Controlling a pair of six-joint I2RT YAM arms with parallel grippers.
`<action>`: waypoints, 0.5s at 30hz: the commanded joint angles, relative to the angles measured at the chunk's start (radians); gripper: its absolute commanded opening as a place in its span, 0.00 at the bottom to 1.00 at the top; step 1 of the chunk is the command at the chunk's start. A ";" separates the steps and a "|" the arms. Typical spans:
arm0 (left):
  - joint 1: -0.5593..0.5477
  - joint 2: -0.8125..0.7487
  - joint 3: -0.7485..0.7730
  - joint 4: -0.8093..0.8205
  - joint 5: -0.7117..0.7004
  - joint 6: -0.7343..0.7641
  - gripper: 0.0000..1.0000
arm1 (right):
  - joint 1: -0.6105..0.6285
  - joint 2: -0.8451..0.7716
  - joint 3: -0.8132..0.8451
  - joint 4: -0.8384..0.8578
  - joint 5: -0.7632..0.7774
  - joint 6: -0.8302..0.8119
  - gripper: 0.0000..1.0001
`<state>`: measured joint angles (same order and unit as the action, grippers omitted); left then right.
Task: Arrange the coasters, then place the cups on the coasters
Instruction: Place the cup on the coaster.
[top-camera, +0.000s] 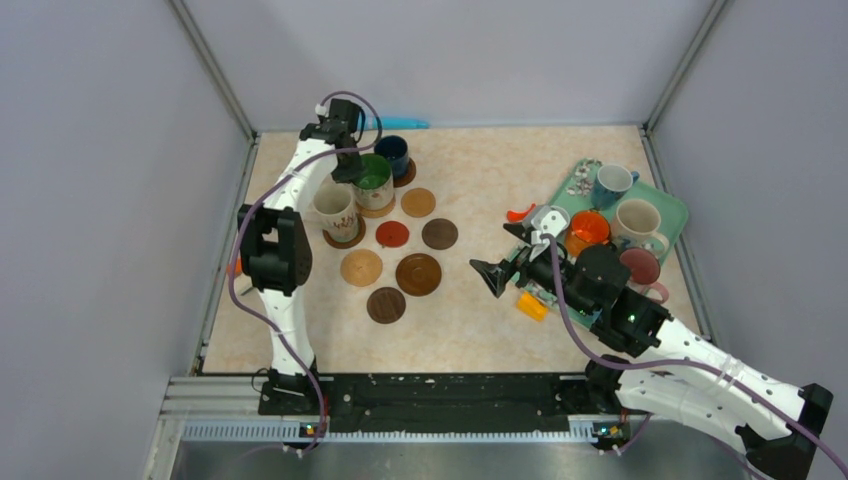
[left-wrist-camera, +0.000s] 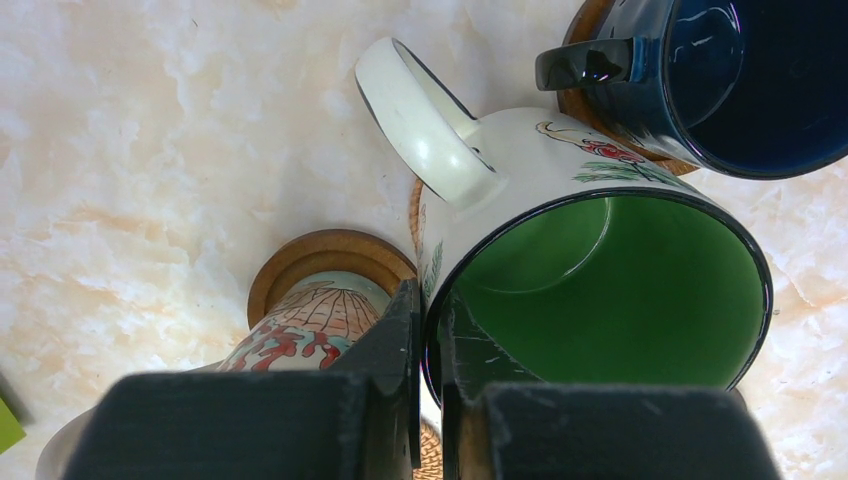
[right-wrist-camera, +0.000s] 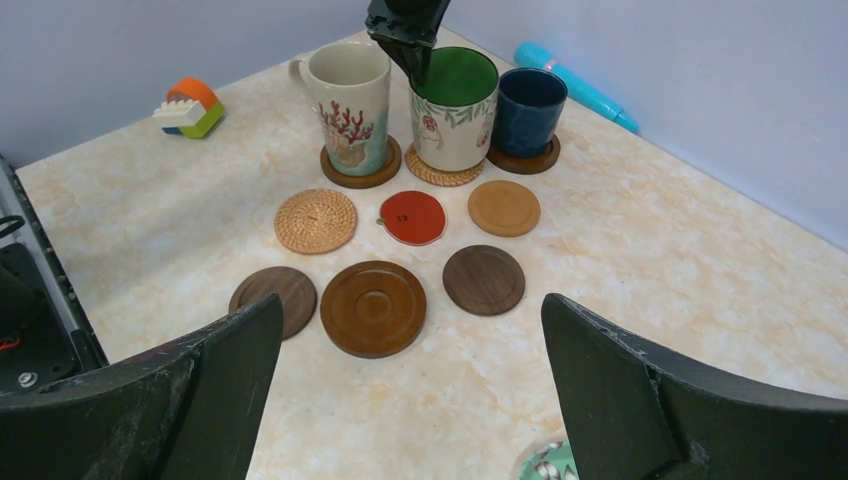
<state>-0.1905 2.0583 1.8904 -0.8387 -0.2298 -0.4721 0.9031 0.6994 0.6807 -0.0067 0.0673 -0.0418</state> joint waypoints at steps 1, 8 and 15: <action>0.006 -0.027 0.070 0.074 -0.021 -0.001 0.00 | 0.010 -0.016 0.002 0.040 0.007 -0.005 0.99; 0.008 -0.012 0.077 0.062 -0.027 0.006 0.00 | 0.009 -0.017 0.000 0.040 0.008 -0.006 0.99; 0.010 0.001 0.084 0.051 -0.029 0.007 0.00 | 0.009 -0.016 -0.001 0.043 0.008 -0.006 0.99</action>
<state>-0.1905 2.0846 1.9091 -0.8394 -0.2447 -0.4637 0.9031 0.6994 0.6807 -0.0067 0.0673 -0.0422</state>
